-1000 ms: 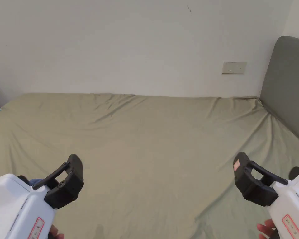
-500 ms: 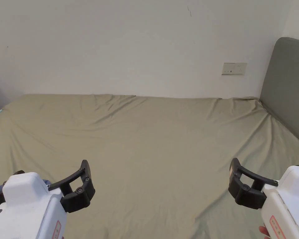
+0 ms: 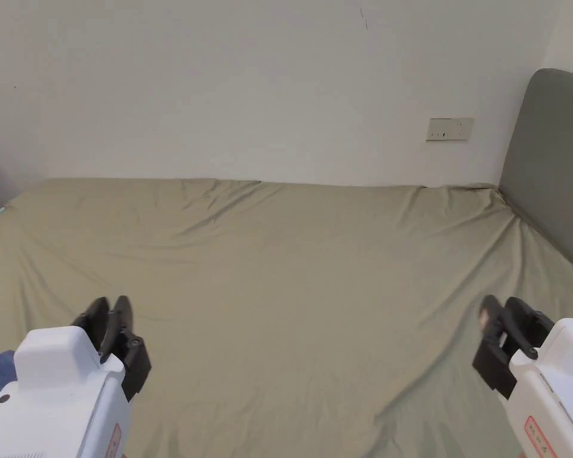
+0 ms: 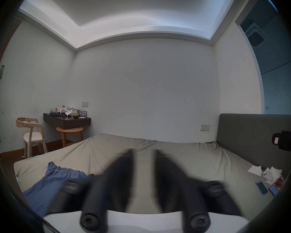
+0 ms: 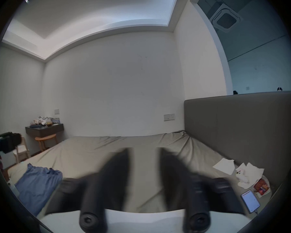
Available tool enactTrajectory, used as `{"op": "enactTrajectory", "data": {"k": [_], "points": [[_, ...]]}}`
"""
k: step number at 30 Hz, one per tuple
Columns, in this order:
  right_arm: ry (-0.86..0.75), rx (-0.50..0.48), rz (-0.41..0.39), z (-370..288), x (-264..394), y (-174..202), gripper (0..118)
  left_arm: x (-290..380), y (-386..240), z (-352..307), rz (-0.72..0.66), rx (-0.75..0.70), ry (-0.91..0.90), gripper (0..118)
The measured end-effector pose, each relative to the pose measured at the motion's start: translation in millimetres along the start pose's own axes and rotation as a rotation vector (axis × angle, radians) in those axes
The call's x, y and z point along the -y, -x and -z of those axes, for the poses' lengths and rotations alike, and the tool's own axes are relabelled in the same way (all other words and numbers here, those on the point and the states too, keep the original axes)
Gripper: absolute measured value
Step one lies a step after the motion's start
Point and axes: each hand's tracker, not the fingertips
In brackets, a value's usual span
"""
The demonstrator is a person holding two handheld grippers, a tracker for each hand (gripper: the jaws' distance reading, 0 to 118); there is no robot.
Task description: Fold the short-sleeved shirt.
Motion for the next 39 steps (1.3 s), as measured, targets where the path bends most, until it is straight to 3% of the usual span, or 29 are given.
{"op": "enactTrajectory", "data": {"k": [1,3,4,6,12,15,19,28,31,34,39], "points": [[-0.007,0.021,0.005,-0.1,-0.1,0.5,7,-1.5,4.3,1.1,-0.004,0.065,0.043,6],[-0.002,-0.024,0.022,-2.5,-2.0,-6.0,4,-3.3,10.6,-1.1,-0.052,0.159,0.023,3],[-0.002,-0.027,0.009,-3.2,-2.6,-5.0,1,-2.5,7.9,-6.1,-0.021,0.107,-0.011,0],[-0.009,0.042,-0.051,-5.7,-2.0,-1.4,1,-4.8,1.8,-11.2,0.057,0.025,-0.044,0],[0.02,0.005,-0.013,-5.9,-4.0,0.8,0,-7.5,2.7,-7.6,0.057,0.073,-0.022,0],[0.024,-0.009,-0.046,-6.2,-3.2,1.4,0,-11.1,8.9,-9.8,0.05,0.059,-0.014,0],[0.013,-0.101,-0.051,-1.2,-15.8,16.0,0,-14.3,38.9,-18.8,0.037,-0.005,-0.01,0],[0.041,-0.549,0.004,27.9,-14.8,168.5,0,-25.1,143.4,-90.9,0.111,-0.388,0.018,0],[0.048,-0.676,-0.01,21.7,-11.1,213.6,0,-27.7,169.9,-116.1,0.114,-0.5,0.036,0],[0.066,-0.764,-0.009,16.3,-7.3,252.1,0,-27.8,185.0,-133.7,0.129,-0.58,0.052,0],[0.074,-0.815,-0.029,11.3,0.0,277.2,0,-24.7,196.7,-141.3,0.137,-0.617,0.062,0]]}}
